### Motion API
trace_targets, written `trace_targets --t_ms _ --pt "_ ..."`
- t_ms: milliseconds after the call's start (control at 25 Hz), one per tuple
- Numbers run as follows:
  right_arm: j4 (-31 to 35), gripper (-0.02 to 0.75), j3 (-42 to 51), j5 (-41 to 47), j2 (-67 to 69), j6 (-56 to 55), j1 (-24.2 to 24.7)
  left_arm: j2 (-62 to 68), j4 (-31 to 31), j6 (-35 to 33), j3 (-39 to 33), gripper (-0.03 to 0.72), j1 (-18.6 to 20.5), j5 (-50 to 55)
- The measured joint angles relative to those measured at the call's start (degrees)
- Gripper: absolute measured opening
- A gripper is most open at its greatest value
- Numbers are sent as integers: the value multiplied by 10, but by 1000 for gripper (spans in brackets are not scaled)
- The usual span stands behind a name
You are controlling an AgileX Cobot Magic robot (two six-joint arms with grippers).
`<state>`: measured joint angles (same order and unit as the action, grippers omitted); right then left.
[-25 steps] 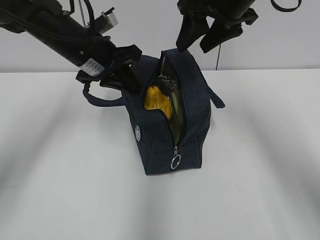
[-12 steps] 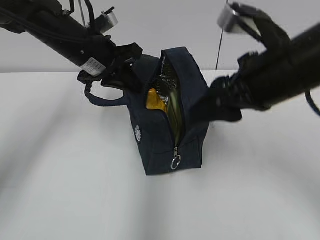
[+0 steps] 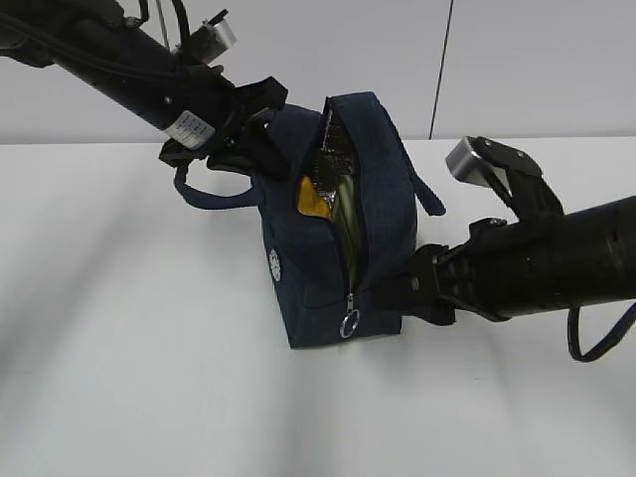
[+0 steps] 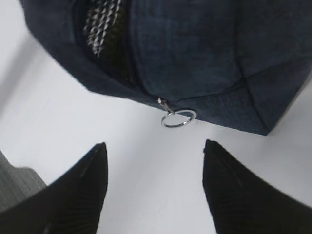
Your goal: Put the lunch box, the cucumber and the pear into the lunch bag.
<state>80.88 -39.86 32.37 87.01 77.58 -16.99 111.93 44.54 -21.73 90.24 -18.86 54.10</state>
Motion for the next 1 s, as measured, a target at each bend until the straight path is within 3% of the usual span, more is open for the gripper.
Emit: trace_targets --t_ms 200,440,560,880,1000 --pt "57 456 0 5 46 20 0 0 1 0 0 0 0 0" --pt "45 456 0 106 121 262 0 0 1 0 0 0 0 -1" --pt "57 456 0 116 161 356 0 0 1 0 0 0 0 -1" --pt "209 460 -1 94 206 556 0 0 -1 0 0 0 0 -1" --pt "224 460 -11 92 219 580 0 0 -1 0 0 0 0 -1"
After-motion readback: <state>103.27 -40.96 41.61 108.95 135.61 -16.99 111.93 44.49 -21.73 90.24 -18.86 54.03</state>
